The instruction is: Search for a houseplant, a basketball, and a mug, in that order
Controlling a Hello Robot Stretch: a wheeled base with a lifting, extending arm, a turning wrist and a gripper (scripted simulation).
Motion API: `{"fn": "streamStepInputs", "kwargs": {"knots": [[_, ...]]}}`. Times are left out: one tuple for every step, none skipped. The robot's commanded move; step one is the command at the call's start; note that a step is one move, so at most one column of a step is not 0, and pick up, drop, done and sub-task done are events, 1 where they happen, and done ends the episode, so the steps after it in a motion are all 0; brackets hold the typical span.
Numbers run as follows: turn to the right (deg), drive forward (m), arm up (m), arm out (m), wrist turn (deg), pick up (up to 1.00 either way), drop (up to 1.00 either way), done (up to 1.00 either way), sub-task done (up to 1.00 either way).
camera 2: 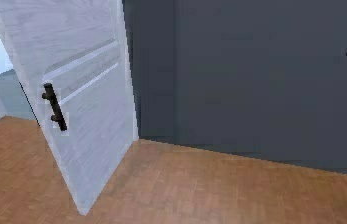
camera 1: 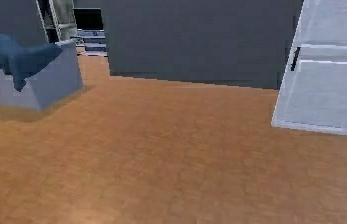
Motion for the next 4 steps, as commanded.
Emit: {"fn": "streamStepInputs", "kwargs": {"knots": [[-9.0,0.0,0.0,0.0,0.0,0.0,0.0,0.0,0.0],[0.0,0.05,0.0,0.0,0.0,0.0,0.0,0.0,0.0],[-9.0,0.0,0.0,0.0,0.0,0.0,0.0,0.0,0.0],[0.0,1.0,0.0,0.0,0.0,0.0,0.0,0.0,0.0]]}}
